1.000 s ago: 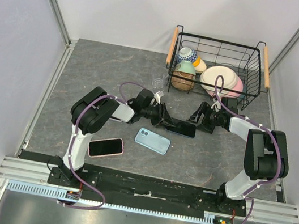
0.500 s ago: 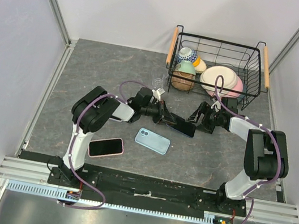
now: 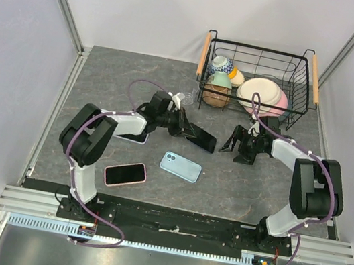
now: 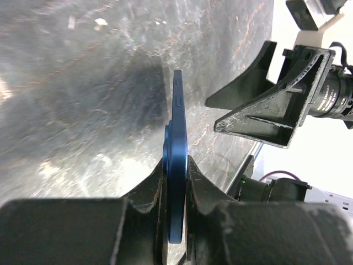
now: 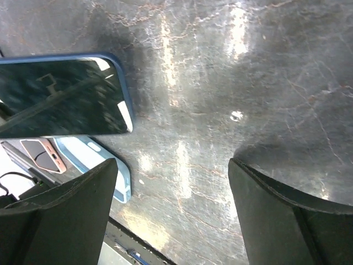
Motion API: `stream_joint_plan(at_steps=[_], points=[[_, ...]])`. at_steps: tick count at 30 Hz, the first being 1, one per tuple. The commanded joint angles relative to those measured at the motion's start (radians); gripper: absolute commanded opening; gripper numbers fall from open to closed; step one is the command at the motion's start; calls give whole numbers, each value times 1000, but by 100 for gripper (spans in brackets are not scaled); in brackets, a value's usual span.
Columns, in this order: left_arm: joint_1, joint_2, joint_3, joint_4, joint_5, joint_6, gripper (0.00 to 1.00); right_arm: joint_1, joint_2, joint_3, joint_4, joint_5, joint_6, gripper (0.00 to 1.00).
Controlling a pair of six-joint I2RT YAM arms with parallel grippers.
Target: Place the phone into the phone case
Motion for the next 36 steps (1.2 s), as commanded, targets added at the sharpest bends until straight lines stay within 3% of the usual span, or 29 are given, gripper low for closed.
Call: stream_joint_plan(at_steps=[1, 14, 27, 30, 36], points=[[66, -139, -42, -46, -8, 104, 2, 8, -33, 47, -81, 61, -39, 89], [269, -423, -86, -94, 120, 118, 2, 45, -112, 184, -101, 1, -54, 91], [353, -583, -48, -58, 367, 204, 2, 101, -265, 211, 153, -198, 36, 93], [356, -594, -40, 12, 458, 143, 2, 135, -294, 196, 251, -231, 84, 91], [356, -609, -99, 369, 605, -85, 2, 187, -332, 133, 571, -347, 280, 87]])
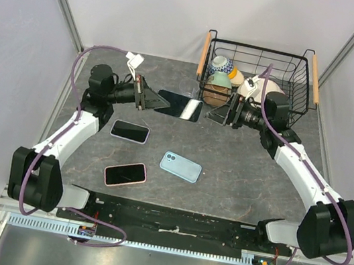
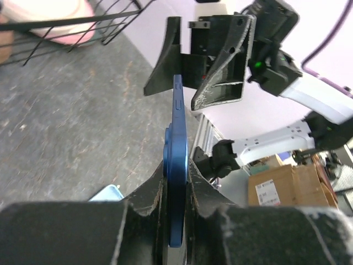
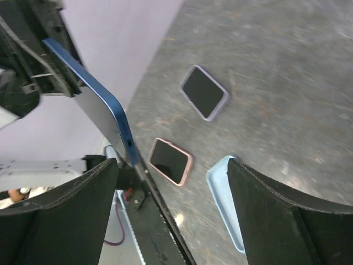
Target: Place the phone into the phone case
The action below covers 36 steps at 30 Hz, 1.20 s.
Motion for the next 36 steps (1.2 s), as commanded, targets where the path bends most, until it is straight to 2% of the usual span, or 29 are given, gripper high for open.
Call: stream_joint_plan(at_steps=[1, 6, 10, 14, 17, 20, 25, 26, 33, 36], points=[[3, -41, -13, 329, 164, -196, 2, 31, -39, -32, 327, -126, 189, 86], [3, -36, -51, 506, 168, -311, 2, 66, -39, -56, 472, -193, 249, 80], [3, -22, -68, 587, 174, -369, 2, 74, -39, -91, 559, -213, 313, 75], [3, -10, -79, 663, 175, -430, 2, 95, -31, -87, 576, -218, 330, 72], [2, 11, -88, 743, 173, -493, 2, 107, -24, -84, 587, -212, 332, 62], [2, 33, -103, 858, 168, -568, 2, 118, -13, -81, 604, -212, 340, 61], [2, 48, -126, 950, 155, -631, 2, 135, 8, -62, 612, -222, 350, 55], [2, 50, -128, 958, 155, -635, 2, 143, 11, -59, 613, -221, 350, 49], [0, 50, -129, 959, 153, -635, 2, 170, 39, -59, 667, -232, 396, 31], [-4, 51, -139, 966, 152, -633, 2, 177, 51, -64, 671, -232, 401, 14]])
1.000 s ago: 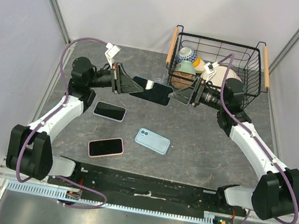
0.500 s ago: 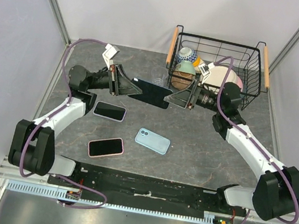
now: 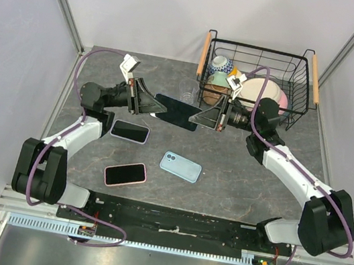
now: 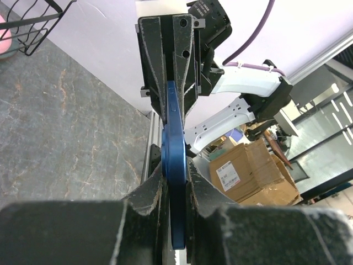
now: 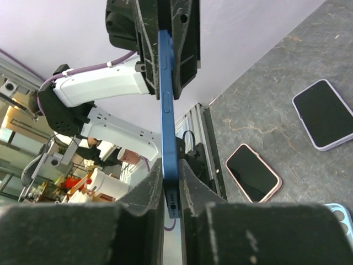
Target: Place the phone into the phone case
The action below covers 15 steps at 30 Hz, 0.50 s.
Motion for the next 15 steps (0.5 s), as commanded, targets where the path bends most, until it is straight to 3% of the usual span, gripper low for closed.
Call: stream_joint_plan(at_steps=[1, 2, 8, 10, 11, 15], points=[[-12, -6, 0, 111, -20, -57, 2, 14, 32, 24, 49, -10, 24, 9], [-13, -6, -3, 111, -20, -56, 2, 17, 35, 24, 60, -13, 31, 0], [-16, -12, -14, 90, -12, -36, 4, 20, 50, 28, 55, -21, 29, 0], [-16, -15, -9, 71, -6, -26, 15, 20, 55, 30, 54, -21, 29, 0], [-16, -23, -11, 55, -6, -13, 25, 20, 58, 30, 54, -21, 29, 0], [-16, -43, 9, -45, -11, 53, 45, 21, 59, 33, 26, -21, 11, 0]])
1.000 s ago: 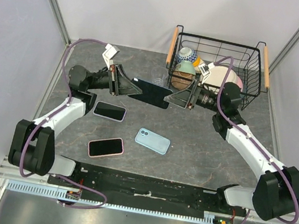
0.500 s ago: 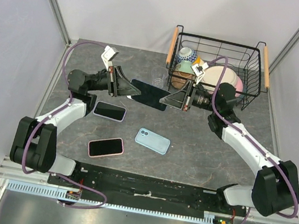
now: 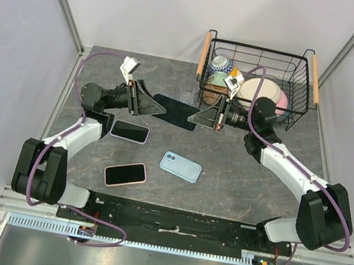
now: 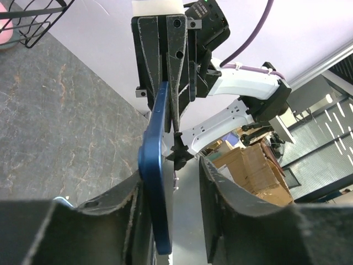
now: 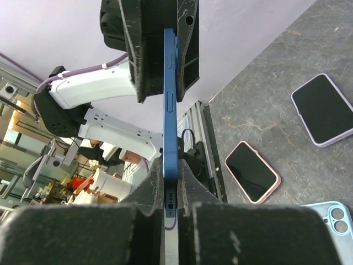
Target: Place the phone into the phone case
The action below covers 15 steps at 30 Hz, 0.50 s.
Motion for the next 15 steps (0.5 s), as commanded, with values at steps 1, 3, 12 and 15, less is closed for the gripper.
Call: stream_joint_plan(at_steps=[1, 3, 12, 15], points=[[-20, -47, 42, -70, 2, 95, 48, 17, 15, 33, -33, -3, -24, 0], [-20, -59, 62, -216, -16, 179, 54, 17, 12, 36, -94, 7, -63, 0], [-20, -73, 183, -746, -122, 519, 68, 17, -6, 51, -329, 46, -241, 0], [-20, -77, 224, -915, -184, 621, 69, 17, 0, 53, -354, 49, -256, 0]])
